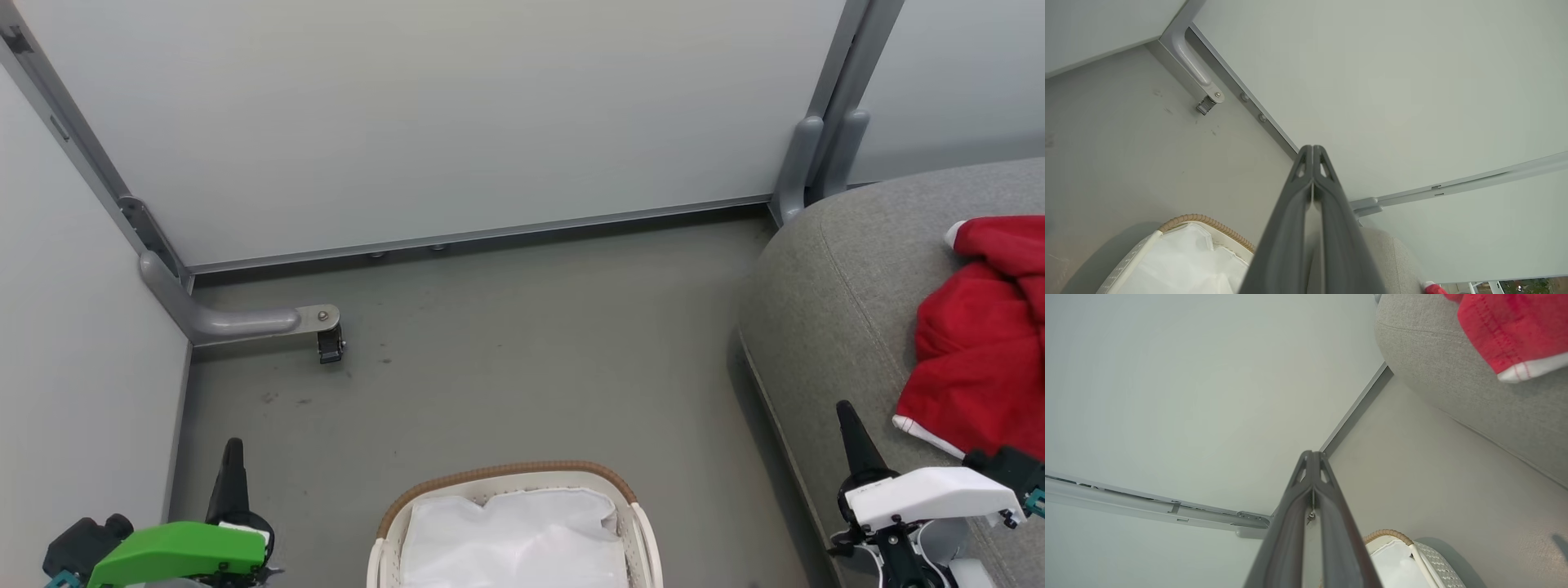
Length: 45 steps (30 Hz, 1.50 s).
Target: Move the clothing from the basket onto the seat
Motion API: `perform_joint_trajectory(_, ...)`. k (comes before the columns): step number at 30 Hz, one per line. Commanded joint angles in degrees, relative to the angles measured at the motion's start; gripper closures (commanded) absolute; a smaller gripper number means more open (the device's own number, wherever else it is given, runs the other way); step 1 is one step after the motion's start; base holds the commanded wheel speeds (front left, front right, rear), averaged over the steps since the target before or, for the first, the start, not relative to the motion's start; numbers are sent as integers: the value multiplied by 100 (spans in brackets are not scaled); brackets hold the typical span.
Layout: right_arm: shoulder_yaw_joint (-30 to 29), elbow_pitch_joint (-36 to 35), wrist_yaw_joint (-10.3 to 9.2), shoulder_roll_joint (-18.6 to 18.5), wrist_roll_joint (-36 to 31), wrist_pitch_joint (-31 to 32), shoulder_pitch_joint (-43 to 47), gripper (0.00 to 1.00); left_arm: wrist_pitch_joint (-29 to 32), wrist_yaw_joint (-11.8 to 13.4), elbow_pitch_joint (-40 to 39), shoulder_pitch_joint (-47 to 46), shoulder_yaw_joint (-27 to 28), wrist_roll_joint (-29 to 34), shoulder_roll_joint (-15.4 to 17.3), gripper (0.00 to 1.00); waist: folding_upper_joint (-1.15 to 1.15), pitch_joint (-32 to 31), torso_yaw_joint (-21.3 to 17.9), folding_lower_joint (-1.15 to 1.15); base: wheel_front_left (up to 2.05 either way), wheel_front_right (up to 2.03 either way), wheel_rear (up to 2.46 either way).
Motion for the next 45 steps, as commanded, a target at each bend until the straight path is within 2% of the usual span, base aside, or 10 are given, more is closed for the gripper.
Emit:
perform_joint_trajectory(1,-39,-92,-2,-30,184,50,-100,100,46,-24,-70,-175,40,-177,37,100,0,0,-1,0,0,0,0)
perform_joint_trajectory(45,-242,-439,-3,-26,2378,627,-103,100,629,-46,-292,-408,226,-2284,49,100,0,-13,-35,0,0,0,0)
